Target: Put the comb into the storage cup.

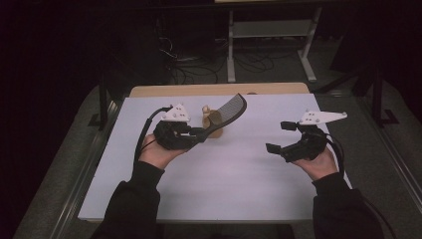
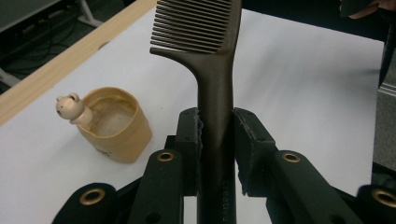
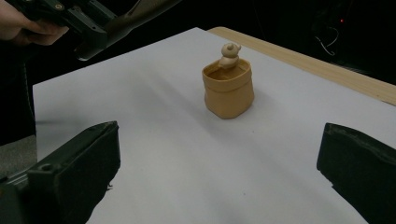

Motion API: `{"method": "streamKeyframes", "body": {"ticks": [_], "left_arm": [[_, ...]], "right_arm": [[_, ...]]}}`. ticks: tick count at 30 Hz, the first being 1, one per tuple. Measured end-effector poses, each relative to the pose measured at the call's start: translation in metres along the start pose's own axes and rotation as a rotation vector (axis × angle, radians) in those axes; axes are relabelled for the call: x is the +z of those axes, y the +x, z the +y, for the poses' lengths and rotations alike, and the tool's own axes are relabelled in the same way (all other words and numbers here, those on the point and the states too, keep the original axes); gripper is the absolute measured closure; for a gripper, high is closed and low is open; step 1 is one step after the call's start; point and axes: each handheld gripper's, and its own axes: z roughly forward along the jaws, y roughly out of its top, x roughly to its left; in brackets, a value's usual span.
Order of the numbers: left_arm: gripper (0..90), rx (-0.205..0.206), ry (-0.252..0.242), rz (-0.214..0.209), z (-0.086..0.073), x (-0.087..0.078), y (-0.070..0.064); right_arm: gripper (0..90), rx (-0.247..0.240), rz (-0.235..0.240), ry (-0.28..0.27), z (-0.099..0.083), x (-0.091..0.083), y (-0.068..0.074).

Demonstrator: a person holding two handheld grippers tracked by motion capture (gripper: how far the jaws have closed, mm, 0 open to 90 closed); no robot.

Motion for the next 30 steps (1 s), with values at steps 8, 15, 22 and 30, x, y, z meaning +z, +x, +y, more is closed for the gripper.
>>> {"method": "streamKeyframes", "body": {"ticks": [8, 15, 22, 30], "left_arm": [[73.3, 0.004, -0.022, 0.009, 0.002, -0.002, -0.001], [73.4, 0.008, -0.039, 0.014, 0.003, -0.002, -0.003], [73.3, 0.02, -0.048, 0.02, 0.004, 0.0, -0.006], [73.3, 0.025, -0.06, 0.021, 0.006, 0.002, -0.009]], "right_arm": [[0.0, -0.013, 0.009, 0.0, 0.012, 0.004, 0.002], [0.0, -0.015, 0.014, -0.004, 0.023, 0.008, 0.002], [0.0, -0.02, 0.017, 0.005, 0.032, 0.015, 0.003], [0.0, -0.037, 0.036, 0.016, 0.047, 0.025, 0.008]]}}
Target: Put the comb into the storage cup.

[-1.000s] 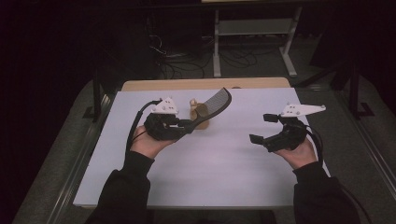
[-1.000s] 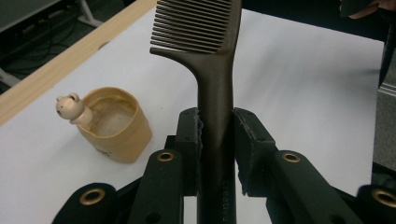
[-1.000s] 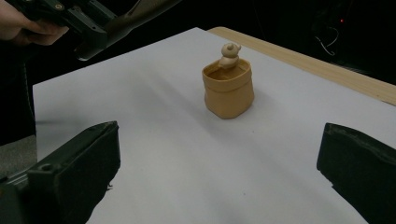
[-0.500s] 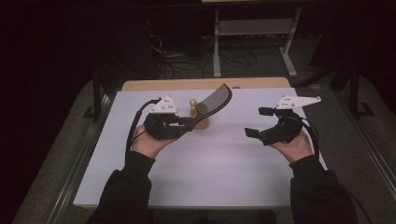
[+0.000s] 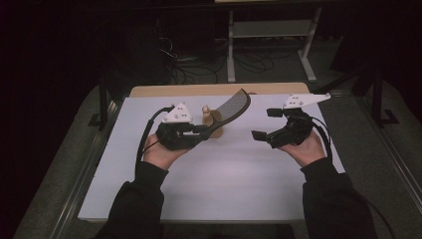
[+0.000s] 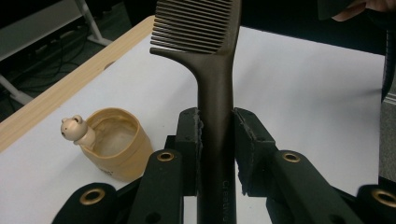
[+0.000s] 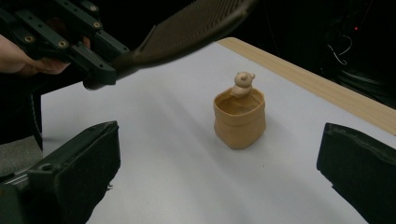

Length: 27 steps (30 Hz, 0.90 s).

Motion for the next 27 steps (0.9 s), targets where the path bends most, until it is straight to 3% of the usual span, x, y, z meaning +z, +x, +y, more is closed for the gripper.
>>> {"method": "streamKeyframes", "body": {"ticks": [5, 16, 27], "left_arm": [[73.3, 0.003, -0.013, 0.007, 0.001, 0.001, -0.001], [73.3, 0.005, -0.047, 0.003, 0.003, 0.008, -0.005], [73.3, 0.002, -0.075, 0.004, 0.001, 0.021, -0.008]], "right_arm": [[0.0, 0.003, 0.011, -0.012, 0.008, 0.002, 0.0], [10.8, 0.06, 0.09, -0.036, 0.026, 0.014, -0.004], [22.5, 0.089, 0.122, -0.012, 0.038, 0.022, -0.006]]}}
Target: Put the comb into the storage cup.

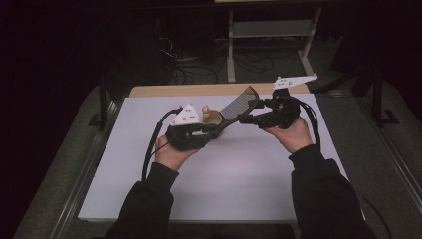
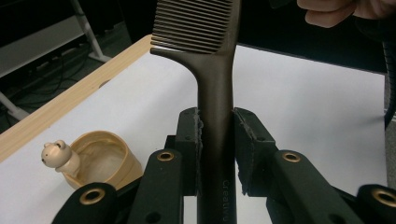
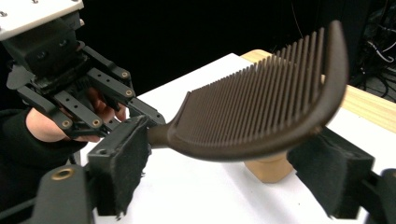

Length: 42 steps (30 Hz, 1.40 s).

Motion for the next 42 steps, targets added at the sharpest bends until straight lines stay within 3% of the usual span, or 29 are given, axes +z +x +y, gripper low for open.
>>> {"method": "streamKeyframes", "body": {"ticks": [10, 20, 29, 36, 42], "left_arm": [[73.2, -0.008, -0.012, 0.005, -0.002, 0.007, -0.002], [73.2, -0.022, -0.014, 0.003, -0.004, 0.014, -0.002], [73.2, -0.027, -0.009, -0.001, -0.008, 0.021, -0.003], [73.0, -0.032, 0.007, -0.009, -0.009, 0.026, -0.003], [72.7, -0.046, 0.013, -0.03, -0.011, 0.028, -0.001]], "right_arm": [[39.8, -0.017, -0.034, -0.011, 0.001, -0.003, 0.001], [60.7, 0.011, -0.067, -0.011, 0.004, -0.006, 0.0], [73.0, 0.067, 0.007, -0.035, 0.005, -0.007, -0.003], [81.3, 0.082, 0.066, -0.042, 0.009, -0.004, 0.0], [82.9, 0.05, 0.059, -0.017, 0.017, 0.001, 0.009]]}}
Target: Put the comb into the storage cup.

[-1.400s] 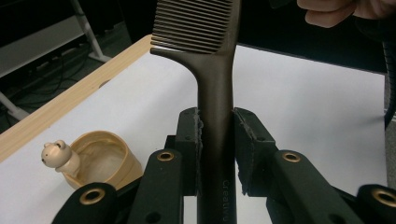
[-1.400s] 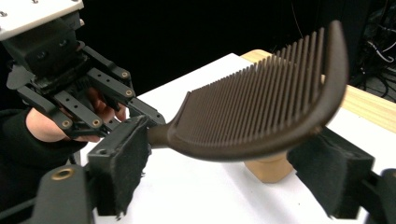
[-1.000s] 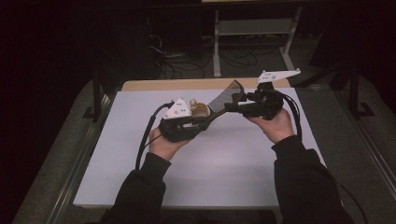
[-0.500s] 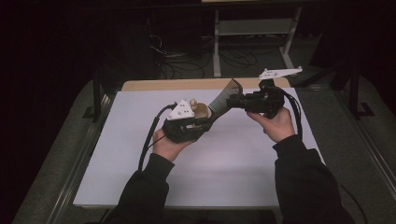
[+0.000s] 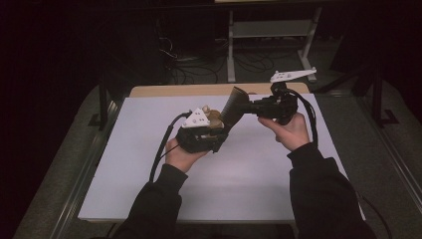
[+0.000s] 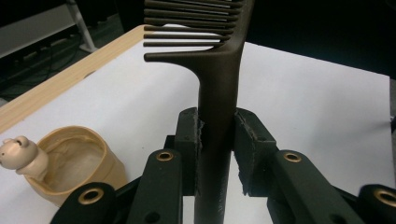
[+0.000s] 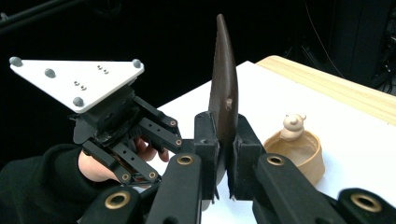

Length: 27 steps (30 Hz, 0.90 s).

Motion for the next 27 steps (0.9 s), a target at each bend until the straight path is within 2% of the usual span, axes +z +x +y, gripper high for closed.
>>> {"method": "streamKeyframes", "body": {"ticks": [5, 11, 12, 15, 23, 25, 27], "left_arm": [[72.4, -0.006, 0.003, -0.008, -0.001, -0.001, 0.001], [70.3, -0.038, 0.011, -0.051, -0.002, -0.002, 0.006], [68.8, -0.05, 0.013, -0.067, -0.003, -0.002, 0.008], [64.1, -0.054, 0.016, -0.078, -0.003, -0.004, 0.01], [49.7, -0.045, 0.005, -0.092, -0.005, -0.008, 0.01], [44.5, -0.046, 0.004, -0.091, -0.006, -0.009, 0.01], [38.9, -0.036, -0.021, -0.058, -0.008, -0.013, 0.01]], "right_arm": [[83.0, -0.021, -0.006, 0.021, 0.004, 0.003, 0.005], [83.1, -0.036, -0.023, 0.041, 0.007, 0.006, 0.008], [83.1, -0.039, -0.026, 0.043, 0.007, 0.006, 0.008], [83.1, -0.04, -0.027, 0.036, 0.008, 0.006, 0.008], [83.1, -0.052, -0.041, 0.043, 0.011, 0.007, 0.008], [83.1, -0.055, -0.045, 0.044, 0.011, 0.007, 0.008], [83.1, -0.053, -0.045, 0.042, 0.011, 0.007, 0.007]]}}
